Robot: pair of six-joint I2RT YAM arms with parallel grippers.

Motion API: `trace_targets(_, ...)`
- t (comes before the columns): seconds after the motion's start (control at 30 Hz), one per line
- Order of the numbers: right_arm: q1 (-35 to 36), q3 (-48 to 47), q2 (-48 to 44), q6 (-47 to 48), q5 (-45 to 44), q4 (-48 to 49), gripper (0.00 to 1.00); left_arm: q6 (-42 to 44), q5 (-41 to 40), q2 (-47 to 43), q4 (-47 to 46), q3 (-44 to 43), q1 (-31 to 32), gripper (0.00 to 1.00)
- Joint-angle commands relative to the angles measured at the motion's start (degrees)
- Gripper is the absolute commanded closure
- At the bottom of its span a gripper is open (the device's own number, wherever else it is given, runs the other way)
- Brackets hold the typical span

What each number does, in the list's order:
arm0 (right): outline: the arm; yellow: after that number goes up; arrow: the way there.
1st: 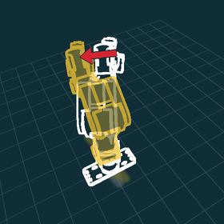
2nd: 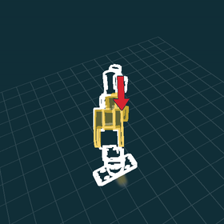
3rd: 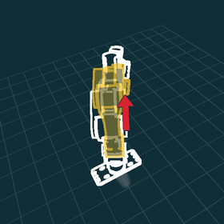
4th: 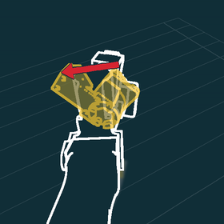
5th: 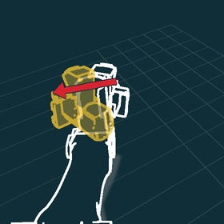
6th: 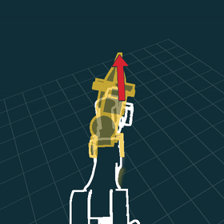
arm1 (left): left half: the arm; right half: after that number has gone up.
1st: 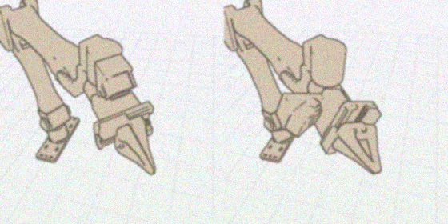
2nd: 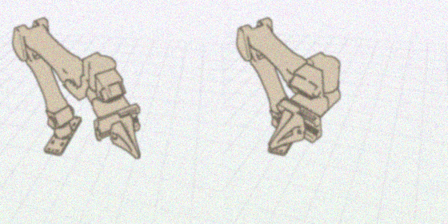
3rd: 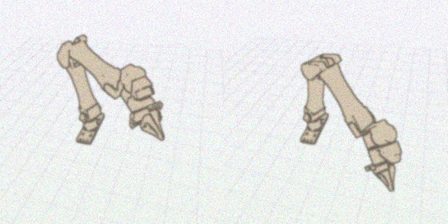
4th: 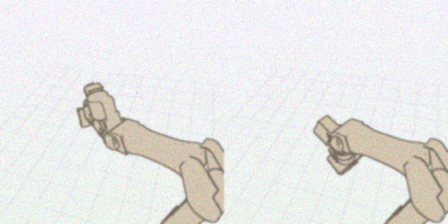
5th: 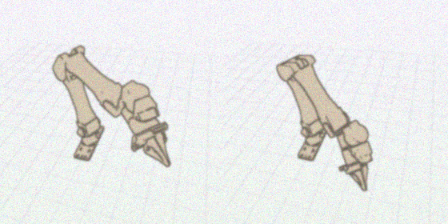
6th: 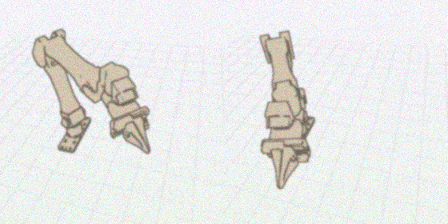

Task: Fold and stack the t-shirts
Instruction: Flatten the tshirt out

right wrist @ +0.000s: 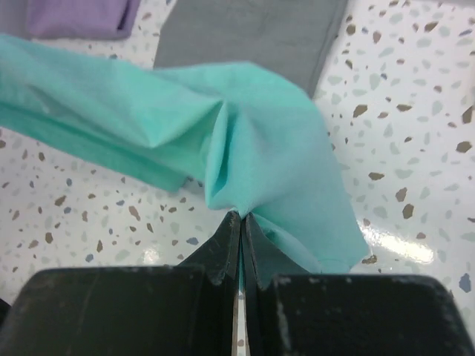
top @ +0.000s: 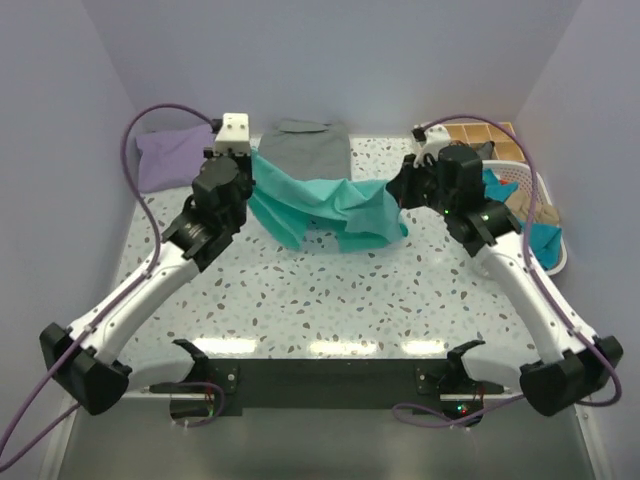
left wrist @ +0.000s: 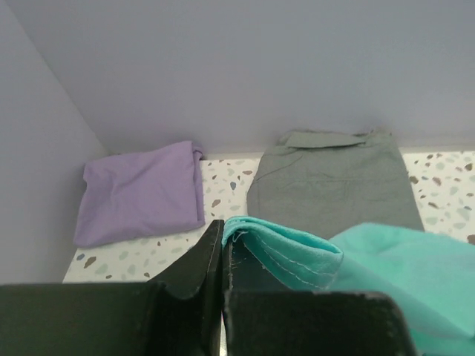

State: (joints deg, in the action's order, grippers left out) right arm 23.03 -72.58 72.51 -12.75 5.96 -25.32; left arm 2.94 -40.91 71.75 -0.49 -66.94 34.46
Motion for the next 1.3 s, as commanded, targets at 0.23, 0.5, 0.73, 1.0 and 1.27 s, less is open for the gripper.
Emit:
trace_targets(0.23, 0.0, -5.03, -21.52, 0.71, -5.61, -14.57, 1.0, -10.49, 12.85, -21.45, 17.44, -3.19, -0.44, 1.0)
trace_targets(0.5, 0.09, -15.12, -29.44, -0.78, 3.35, -25.03, 1.0, -17.7, 23.22, -31.75, 32.82, -11.19, -0.44, 1.0)
trace_targets(0.73, 0.0, -17.61, -29.27, -1.57, 3.19, -25.48, 1.0, -20.25, 21.57, -33.17, 42.57, -19.63, -0.44, 1.0)
trace_targets(1.0, 0.09, -5.93, -19.61, -0.53, -3.84, -15.74, 1.0, -23.15, 9.2, -23.25, 41.63, -9.99, -0.44, 1.0)
trace_targets(1.27, -0.17, 2.96, -2.49, 1.41, -15.76, -2.74, 1.0, -28.16, 1.36, -9.63, 24.67, 9.79, -2.98, 1.0)
